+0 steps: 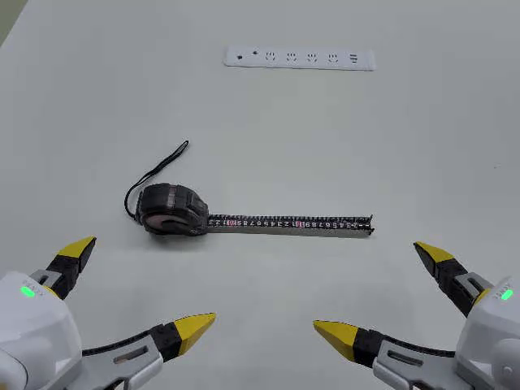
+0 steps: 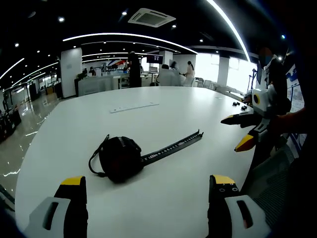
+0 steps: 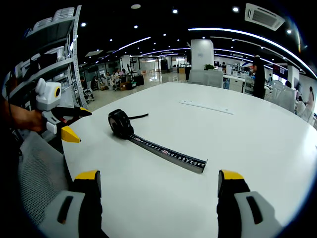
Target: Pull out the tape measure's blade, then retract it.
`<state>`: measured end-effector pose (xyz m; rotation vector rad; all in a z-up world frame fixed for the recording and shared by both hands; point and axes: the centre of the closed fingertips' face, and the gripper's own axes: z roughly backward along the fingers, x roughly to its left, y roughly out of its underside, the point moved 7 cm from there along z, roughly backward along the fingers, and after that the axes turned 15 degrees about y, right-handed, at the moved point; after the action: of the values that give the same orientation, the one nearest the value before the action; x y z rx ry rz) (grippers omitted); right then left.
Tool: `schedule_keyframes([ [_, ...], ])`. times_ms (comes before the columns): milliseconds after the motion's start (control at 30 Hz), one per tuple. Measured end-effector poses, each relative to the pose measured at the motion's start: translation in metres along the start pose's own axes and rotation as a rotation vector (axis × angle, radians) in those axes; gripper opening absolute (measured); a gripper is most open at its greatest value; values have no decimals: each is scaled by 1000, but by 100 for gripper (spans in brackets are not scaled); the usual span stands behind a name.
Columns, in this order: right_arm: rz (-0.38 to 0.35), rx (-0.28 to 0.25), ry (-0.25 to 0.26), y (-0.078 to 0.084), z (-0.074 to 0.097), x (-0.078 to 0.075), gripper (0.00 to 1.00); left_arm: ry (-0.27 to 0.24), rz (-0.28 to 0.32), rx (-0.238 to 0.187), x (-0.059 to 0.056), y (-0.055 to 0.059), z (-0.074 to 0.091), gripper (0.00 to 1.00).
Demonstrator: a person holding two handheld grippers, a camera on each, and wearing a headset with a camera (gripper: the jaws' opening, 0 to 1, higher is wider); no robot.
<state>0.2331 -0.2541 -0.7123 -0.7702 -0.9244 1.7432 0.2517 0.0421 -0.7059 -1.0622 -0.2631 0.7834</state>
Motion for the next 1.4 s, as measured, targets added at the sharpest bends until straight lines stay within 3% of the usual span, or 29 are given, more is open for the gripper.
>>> schedule_keyframes([
  [533,2,9,-3,2,-1,-6,100,-66,39,-10,1,-3,-4,100],
  [733,16,10,-31,2,-2,-8,100,-93,46,-17,0,-5,-6,100],
  [967,25,15,-43,2,-3,-9,97,-94,51,-17,0,-5,-7,100],
  [1000,64,-5,-119,2,-6,-12,97,-111,60,-11,-3,-8,-12,100],
  [1400,141,-8,-224,3,-17,-26,87,-180,87,-13,4,-8,-21,100],
])
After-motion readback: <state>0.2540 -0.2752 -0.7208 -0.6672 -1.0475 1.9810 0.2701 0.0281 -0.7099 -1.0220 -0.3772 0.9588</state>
